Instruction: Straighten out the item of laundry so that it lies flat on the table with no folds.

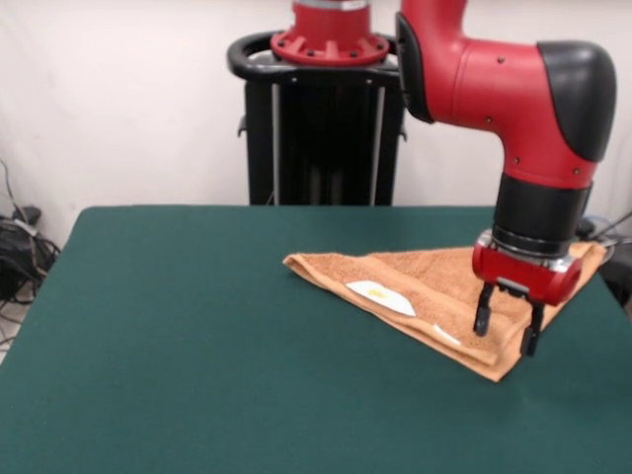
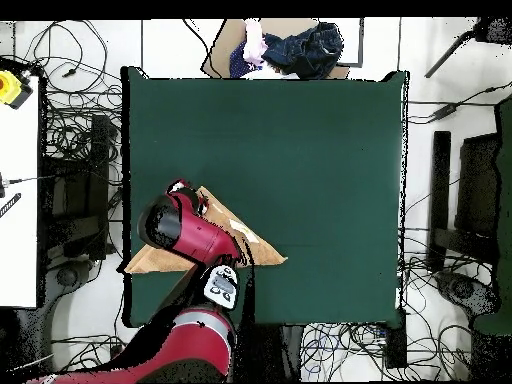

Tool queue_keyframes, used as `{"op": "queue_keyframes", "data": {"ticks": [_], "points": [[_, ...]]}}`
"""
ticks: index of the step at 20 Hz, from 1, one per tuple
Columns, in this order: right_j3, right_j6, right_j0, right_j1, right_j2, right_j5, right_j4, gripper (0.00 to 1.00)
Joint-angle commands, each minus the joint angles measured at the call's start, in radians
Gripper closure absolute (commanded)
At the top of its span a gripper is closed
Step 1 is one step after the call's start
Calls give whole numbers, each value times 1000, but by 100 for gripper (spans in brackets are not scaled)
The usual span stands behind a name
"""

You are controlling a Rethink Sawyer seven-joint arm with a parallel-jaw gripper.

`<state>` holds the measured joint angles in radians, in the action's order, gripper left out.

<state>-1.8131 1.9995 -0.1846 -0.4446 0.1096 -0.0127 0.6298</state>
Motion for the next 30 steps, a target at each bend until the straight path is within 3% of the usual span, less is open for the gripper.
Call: {"op": "queue_keyframes", "data": {"ticks": [1,11,30], "points": [[-76,241,13,4,-84,-47,-11,0],[-75,255,-2,38,-80,-76,-1,0],[-66,258,-85,44,28,33,72,0]]}}
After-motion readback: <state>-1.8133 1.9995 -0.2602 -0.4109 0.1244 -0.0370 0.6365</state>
